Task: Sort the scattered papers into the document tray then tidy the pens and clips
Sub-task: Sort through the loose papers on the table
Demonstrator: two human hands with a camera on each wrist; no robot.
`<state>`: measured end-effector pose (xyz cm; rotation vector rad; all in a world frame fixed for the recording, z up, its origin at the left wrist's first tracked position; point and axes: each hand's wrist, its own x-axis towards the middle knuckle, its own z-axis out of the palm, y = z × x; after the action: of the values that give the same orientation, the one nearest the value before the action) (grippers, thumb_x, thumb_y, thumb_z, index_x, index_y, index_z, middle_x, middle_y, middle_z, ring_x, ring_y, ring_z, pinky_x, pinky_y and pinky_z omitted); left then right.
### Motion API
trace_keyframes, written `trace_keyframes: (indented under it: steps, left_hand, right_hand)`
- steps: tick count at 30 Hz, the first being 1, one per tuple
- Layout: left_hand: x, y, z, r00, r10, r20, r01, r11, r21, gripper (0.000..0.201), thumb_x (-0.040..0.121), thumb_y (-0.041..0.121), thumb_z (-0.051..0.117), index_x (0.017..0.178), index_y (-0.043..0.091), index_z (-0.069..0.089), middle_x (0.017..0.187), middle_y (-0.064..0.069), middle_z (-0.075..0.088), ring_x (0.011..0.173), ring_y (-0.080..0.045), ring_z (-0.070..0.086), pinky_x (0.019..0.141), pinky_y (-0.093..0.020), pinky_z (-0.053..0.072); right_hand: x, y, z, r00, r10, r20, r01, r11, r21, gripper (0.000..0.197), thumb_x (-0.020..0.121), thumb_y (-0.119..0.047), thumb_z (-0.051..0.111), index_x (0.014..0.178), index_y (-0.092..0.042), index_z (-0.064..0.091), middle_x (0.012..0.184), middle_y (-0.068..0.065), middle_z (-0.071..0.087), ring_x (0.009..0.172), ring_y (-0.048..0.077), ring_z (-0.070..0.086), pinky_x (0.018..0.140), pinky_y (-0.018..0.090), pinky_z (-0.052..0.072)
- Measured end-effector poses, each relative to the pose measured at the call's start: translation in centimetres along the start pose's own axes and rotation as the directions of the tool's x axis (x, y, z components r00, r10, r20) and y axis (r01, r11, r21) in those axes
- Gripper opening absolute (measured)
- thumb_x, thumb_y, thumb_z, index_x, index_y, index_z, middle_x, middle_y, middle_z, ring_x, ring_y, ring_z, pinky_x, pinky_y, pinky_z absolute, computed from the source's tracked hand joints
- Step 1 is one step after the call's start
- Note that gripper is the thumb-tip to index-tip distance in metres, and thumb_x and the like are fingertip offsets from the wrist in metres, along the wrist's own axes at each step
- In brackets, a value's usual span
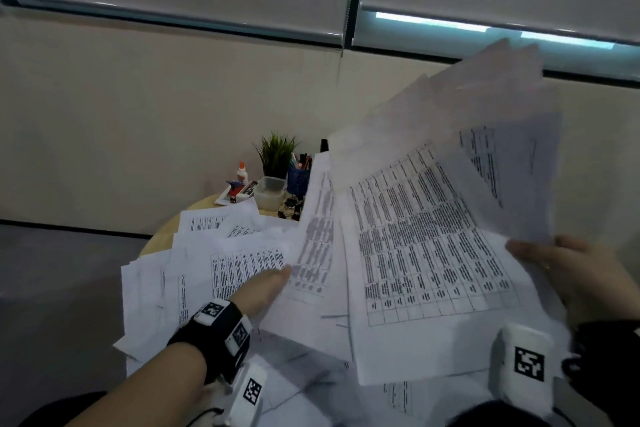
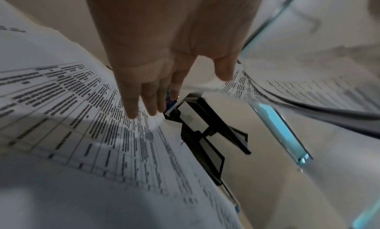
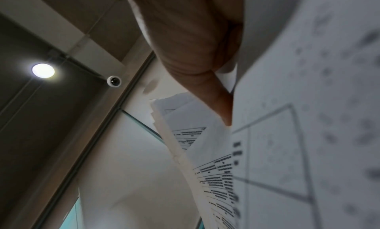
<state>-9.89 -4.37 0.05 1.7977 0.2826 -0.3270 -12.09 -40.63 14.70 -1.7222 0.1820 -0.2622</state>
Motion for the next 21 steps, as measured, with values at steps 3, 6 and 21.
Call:
trace_keyframes:
  steps: [3, 6, 21]
  left_hand:
    - [-0.2, 0.2, -1.4, 0.999, -0.026, -0.045, 0.007, 0.920, -0.393, 0.049, 0.086, 0.049, 0.057, 0.107, 0.007, 0.069, 0.107, -0.015, 0.070, 0.098, -0.027, 0.068, 0.099, -0.044, 0.046]
    - [-0.2, -0.7, -2.3, 0.996, -0.034, -0.082, 0.001, 0.927, -0.374, 0.040, 0.089, 0.035, 0.059, 0.107, 0.000, 0.068, 0.104, -0.021, 0.070, 0.100, -0.035, 0.066, 0.096, -0.048, 0.048]
    - [0.4, -9.2, -1.3, 0.929, -0.342, -0.142, 0.269, 0.887, -0.376, 0.054, 0.094, 0.050, 0.044, 0.096, 0.002, 0.068, 0.092, -0.021, 0.072, 0.092, -0.035, 0.066, 0.089, -0.044, 0.051]
  right_hand:
    - [-0.4, 1.0, 1.5, 0.988, 0.063, 0.140, -0.082, 0.988, 0.133, 0.015, 0.084, 0.003, 0.058, 0.096, 0.007, 0.065, 0.083, 0.025, 0.071, 0.072, 0.038, 0.068, 0.066, 0.044, 0.057]
    - [0.0, 4.1, 3.2, 0.966, 0.111, 0.232, -0.166, 0.958, 0.234, 0.027, 0.084, 0.006, 0.053, 0.109, 0.011, 0.061, 0.099, 0.031, 0.067, 0.080, 0.039, 0.068, 0.067, 0.043, 0.058]
    - [-0.9, 17.2, 10.9, 0.798, 0.452, 0.399, -0.533, 0.838, 0.118, 0.031, 0.089, 0.008, 0.050, 0.120, 0.005, 0.055, 0.098, 0.030, 0.069, 0.079, 0.041, 0.067, 0.065, 0.045, 0.058]
